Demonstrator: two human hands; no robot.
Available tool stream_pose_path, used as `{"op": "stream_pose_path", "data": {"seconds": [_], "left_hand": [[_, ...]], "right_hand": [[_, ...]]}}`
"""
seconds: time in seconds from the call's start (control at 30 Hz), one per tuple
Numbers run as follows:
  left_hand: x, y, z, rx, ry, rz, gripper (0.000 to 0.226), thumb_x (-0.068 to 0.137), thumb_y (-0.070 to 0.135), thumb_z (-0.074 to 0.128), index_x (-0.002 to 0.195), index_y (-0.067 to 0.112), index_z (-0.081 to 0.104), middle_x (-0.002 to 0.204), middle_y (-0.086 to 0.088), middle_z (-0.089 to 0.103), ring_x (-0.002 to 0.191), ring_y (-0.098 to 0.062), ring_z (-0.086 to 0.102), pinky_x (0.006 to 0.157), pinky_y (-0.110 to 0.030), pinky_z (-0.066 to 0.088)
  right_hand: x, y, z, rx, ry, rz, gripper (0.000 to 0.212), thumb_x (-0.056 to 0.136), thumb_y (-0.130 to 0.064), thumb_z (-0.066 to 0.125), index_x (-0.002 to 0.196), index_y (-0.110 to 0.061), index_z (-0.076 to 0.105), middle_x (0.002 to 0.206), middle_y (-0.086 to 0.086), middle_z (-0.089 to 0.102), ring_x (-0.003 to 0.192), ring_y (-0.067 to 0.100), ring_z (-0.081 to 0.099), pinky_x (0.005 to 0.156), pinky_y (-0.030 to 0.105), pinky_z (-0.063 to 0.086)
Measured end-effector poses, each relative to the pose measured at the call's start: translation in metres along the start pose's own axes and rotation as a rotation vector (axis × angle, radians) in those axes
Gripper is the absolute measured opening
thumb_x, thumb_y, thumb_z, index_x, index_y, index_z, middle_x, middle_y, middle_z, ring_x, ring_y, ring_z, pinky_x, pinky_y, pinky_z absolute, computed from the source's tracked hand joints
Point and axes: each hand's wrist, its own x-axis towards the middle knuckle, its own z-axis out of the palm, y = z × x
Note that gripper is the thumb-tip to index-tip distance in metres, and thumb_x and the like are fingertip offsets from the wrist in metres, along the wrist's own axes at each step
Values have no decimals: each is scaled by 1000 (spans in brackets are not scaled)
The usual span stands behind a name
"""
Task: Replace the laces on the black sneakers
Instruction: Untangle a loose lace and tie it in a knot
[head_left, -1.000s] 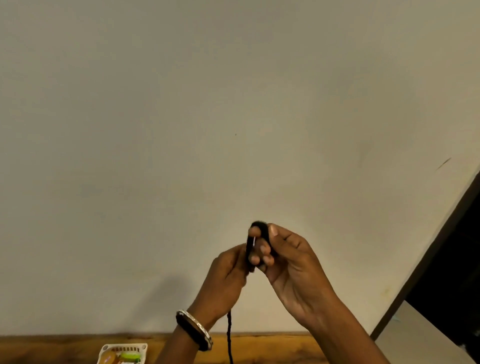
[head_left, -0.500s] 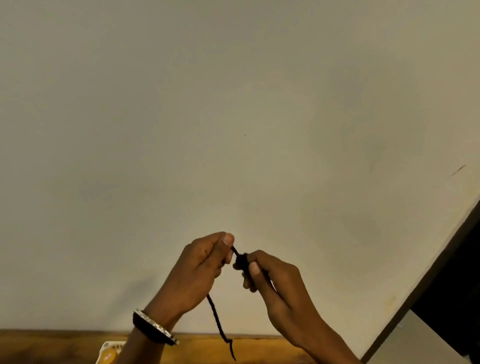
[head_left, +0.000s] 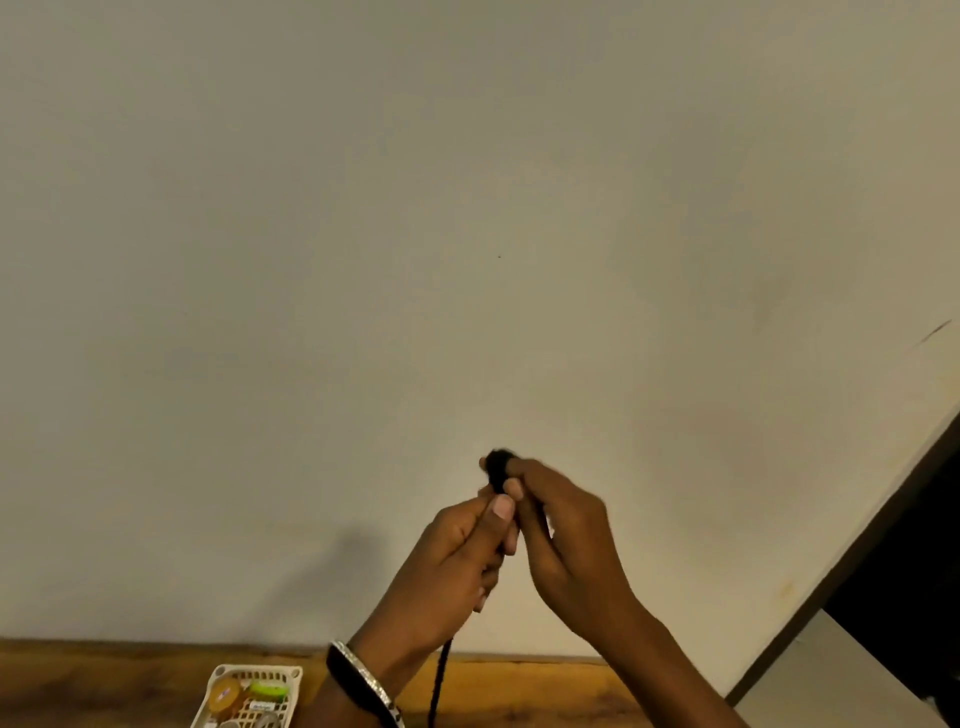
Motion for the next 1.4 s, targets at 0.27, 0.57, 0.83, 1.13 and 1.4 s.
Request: {"op": "stream_pose_path", "data": {"seconds": [0.27, 0.57, 0.83, 1.13, 1.4], "left_hand": [[6, -1, -22, 126, 74, 71, 46, 100, 48, 38, 75, 14, 55, 56, 8, 43, 51, -9, 34, 53, -24, 31], [6, -11, 25, 129, -50, 56, 45, 98, 53, 35, 78, 17, 52, 56, 11, 40, 53, -7, 36, 54, -20, 36], [10, -2, 1, 126, 40, 98, 43, 101, 48, 38, 75, 17, 53, 54, 8, 38, 52, -12, 34, 53, -28, 32], [6, -8, 22, 62, -24, 63, 49, 100, 48, 35, 85, 5, 53, 60, 3, 42, 53, -13, 34, 53, -28, 32], [-4, -11, 26, 179, -128, 55, 40, 101, 48, 36, 82, 20, 58, 54, 11, 43, 53, -6, 38, 55, -21, 36]], "right_hand": [[-28, 0, -14, 80, -227, 159, 29, 107, -37, 41, 97, -27, 66, 81, -10, 64, 77, 16, 62, 69, 30, 51], [4, -14, -36, 851, 142, 387, 31, 100, -19, 47, 117, -3, 68, 98, 12, 72, 95, 27, 70, 93, 35, 56], [-30, 25, -37, -239, -167, -33, 22, 106, -28, 51, 120, -20, 66, 111, -14, 68, 101, 1, 64, 84, 19, 50], [-18, -17, -46, 902, 21, 383, 27, 96, -23, 57, 106, -3, 73, 83, 14, 69, 84, 31, 67, 87, 40, 56], [-27, -2, -33, 259, 8, 203, 33, 103, -22, 55, 137, -21, 57, 126, -7, 70, 122, 11, 63, 101, 28, 52]]}}
